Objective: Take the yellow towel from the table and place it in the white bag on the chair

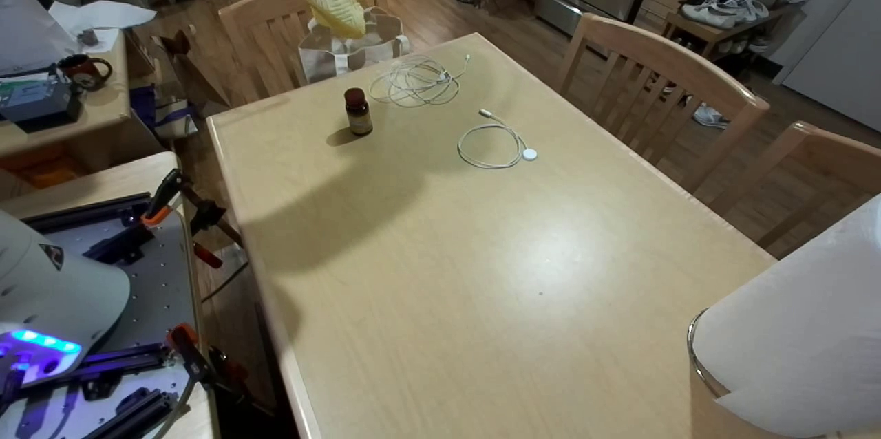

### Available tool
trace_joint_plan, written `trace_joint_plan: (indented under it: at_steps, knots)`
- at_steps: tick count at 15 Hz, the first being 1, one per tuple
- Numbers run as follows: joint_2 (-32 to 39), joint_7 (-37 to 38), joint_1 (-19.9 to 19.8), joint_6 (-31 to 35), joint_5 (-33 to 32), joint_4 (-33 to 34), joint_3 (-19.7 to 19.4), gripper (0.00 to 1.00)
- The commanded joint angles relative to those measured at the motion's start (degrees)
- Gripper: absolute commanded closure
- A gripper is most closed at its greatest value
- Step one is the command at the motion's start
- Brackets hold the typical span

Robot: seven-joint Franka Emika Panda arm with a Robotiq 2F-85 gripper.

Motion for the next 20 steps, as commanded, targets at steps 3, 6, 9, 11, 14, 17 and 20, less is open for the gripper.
trace_joint_plan:
  at_steps: [3,6,9,11,14,17,20]
  knots:
    - [8.12,-1.85,2.01,-4.96,-0.35,10.68,0.72,0.97]
    - [10.97,-0.17,3.03,-6.78,-0.97,13.34,-0.50,0.97]
    - [12.52,1.39,3.60,-8.06,-1.67,14.26,-2.09,0.97]
    - [13.18,1.87,3.53,-8.50,-1.48,13.95,-2.84,0.97]
    - [14.04,2.17,3.37,-9.42,-1.24,13.75,-3.34,0.97]
    - [15.36,1.38,2.63,-12.23,-0.24,15.02,-2.96,0.97]
    - [17.19,-0.49,3.30,-15.15,-1.63,17.22,-3.16,0.97]
